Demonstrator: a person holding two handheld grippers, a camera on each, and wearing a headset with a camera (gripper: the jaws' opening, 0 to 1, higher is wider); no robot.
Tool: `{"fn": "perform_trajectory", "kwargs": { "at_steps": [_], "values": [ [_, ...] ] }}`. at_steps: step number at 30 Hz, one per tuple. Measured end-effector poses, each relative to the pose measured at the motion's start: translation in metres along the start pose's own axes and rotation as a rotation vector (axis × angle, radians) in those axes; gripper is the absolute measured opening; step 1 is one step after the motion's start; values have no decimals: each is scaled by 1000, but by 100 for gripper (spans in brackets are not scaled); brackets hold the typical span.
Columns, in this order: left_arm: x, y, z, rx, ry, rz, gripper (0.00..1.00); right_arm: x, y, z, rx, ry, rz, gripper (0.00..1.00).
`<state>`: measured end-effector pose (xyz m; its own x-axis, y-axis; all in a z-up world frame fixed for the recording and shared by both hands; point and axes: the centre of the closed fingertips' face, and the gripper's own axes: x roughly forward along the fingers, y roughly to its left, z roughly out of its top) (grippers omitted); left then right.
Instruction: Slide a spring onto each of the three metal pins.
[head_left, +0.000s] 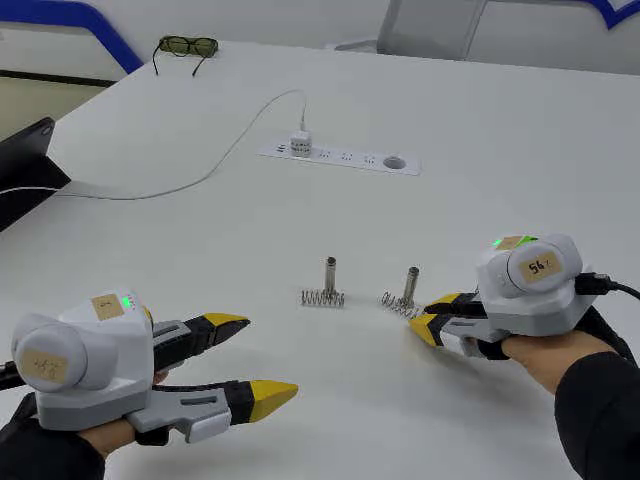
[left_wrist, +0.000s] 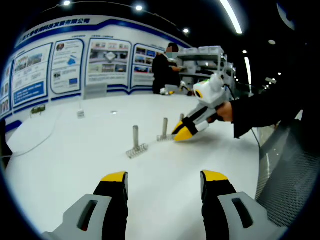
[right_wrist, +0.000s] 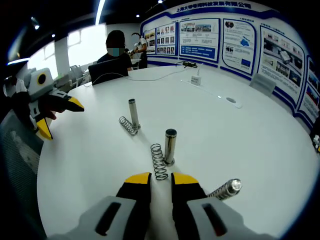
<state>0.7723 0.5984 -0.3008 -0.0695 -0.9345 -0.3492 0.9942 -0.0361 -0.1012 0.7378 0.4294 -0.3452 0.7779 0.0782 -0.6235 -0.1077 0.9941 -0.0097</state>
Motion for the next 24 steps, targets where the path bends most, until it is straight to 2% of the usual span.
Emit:
{"fn": "perform_trajectory", "kwargs": {
  "at_steps": [14, 19, 24],
  "values": [
    [0, 0, -2, -1, 6, -1, 59, 3, 0, -3, 11, 0, 3, 12],
    [0, 1, -2, -1, 6, -2, 58, 0, 2, -1, -1, -3, 2, 12],
    [0, 1, -1, 0, 4, -2, 58, -6, 6, 7, -45, -7, -3, 12]
  ]
}}
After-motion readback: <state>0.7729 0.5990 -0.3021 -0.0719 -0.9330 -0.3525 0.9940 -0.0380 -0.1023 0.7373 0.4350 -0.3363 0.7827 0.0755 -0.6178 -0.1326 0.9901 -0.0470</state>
